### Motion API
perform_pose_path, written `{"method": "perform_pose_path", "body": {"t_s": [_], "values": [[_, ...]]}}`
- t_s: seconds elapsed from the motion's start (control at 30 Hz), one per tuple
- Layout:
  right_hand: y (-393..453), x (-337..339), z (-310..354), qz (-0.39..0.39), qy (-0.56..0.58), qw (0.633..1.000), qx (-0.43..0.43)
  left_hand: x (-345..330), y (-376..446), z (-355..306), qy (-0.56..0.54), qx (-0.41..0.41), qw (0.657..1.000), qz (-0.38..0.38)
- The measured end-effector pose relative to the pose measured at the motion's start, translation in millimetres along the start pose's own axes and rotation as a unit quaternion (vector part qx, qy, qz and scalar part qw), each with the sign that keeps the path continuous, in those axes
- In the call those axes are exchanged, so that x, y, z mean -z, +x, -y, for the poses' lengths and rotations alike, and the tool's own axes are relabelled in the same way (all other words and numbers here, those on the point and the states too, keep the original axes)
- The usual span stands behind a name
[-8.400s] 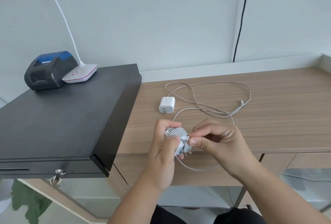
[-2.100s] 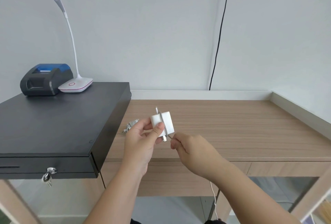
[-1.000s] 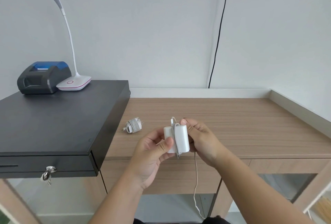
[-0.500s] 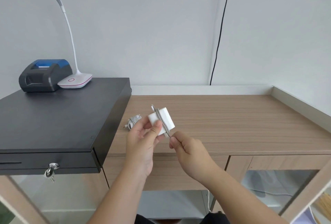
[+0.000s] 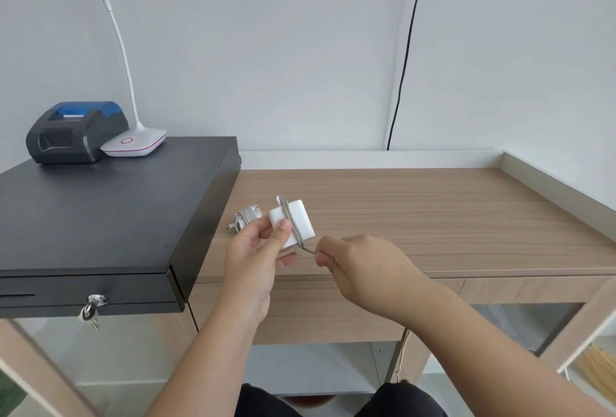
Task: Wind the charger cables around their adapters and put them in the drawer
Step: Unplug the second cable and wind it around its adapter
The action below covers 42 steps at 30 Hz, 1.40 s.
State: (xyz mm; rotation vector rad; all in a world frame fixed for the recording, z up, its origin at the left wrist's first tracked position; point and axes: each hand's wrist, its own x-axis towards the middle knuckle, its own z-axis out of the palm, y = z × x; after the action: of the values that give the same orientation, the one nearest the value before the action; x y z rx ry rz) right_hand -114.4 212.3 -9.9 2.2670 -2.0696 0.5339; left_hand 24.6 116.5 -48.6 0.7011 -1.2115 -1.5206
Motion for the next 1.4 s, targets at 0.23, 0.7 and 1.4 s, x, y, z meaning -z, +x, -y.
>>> {"method": "perform_pose_path", "body": {"t_s": [0.23, 0.7, 1.4], "values": [[0.2, -0.2, 3.0, -0.004, -0.017, 1.000, 0.013, -1.7, 1.6, -6.1, -0.088, 0.057, 0.994, -0.022], [0.1, 2.9, 1.6, -0.008, 0.023, 0.999, 0.040, -6.6, -2.6, -4.8, -0.021, -0.027, 0.999, -0.011], [4.1, 20.3, -19.7, -0.047, 0.166, 0.979, 0.113, 1.3, -17.5, -2.0, 0.057, 0.028, 0.994, 0.085]]}}
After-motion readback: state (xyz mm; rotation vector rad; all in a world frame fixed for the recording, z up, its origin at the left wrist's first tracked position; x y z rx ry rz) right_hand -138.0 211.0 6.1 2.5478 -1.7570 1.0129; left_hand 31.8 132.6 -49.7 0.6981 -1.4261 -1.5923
